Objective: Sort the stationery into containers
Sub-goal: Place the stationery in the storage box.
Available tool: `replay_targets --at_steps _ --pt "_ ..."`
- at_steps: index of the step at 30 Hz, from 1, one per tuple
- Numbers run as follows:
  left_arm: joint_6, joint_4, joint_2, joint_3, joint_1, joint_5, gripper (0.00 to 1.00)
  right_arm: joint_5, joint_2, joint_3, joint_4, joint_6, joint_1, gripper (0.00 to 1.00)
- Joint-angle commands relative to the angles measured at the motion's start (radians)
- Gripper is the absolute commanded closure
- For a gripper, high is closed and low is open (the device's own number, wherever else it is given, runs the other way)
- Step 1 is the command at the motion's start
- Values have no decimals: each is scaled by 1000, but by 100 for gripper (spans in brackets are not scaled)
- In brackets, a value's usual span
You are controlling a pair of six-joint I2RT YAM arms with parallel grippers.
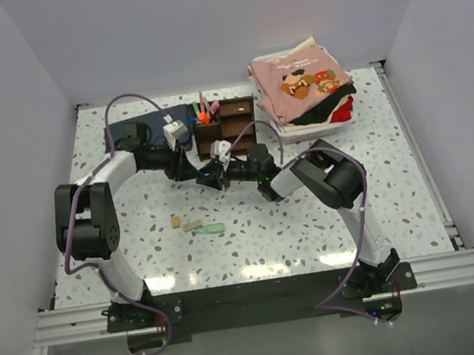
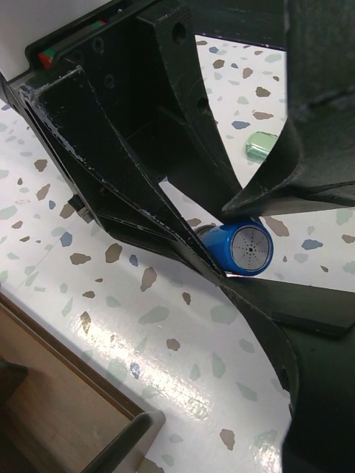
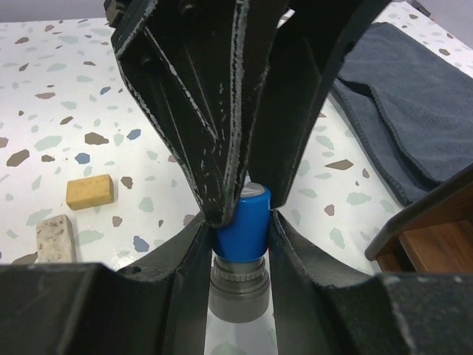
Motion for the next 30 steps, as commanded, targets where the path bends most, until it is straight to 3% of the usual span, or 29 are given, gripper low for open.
replay_targets --at_steps 1,4,10,14,15,16,19,22,25,26,30 --pt "10 -52 10 15 -62 91 57 8 -61 16 108 -55 26 91" --pt "7 -50 14 9 -72 85 58 12 -64 13 108 -57 30 92" --pt "19 -76 25 15 -72 83 72 26 -68 9 104 -61 30 91" --pt "56 -173 59 58 -72 83 94 61 -74 9 89 -69 30 87" --pt "55 -180 65 76 -72 88 98 78 -79 7 84 -72 29 84" --pt "58 -185 63 81 -72 88 100 78 -82 1 78 -95 29 72" --pt "58 -185 39 103 -72 62 100 86 -128 -36 17 -156 29 50" --pt "87 -243 34 162 -73 26 100 127 -227 -103 -81 -269 29 45" --pt "142 -336 34 247 -78 -7 100 164 -370 -126 -300 -351 27 40" --pt "176 -364 34 295 -87 -20 100 173 -404 -120 -468 -366 26 39" --pt "274 -492 33 432 -116 -101 100 192 -568 -102 -807 -416 0 36"
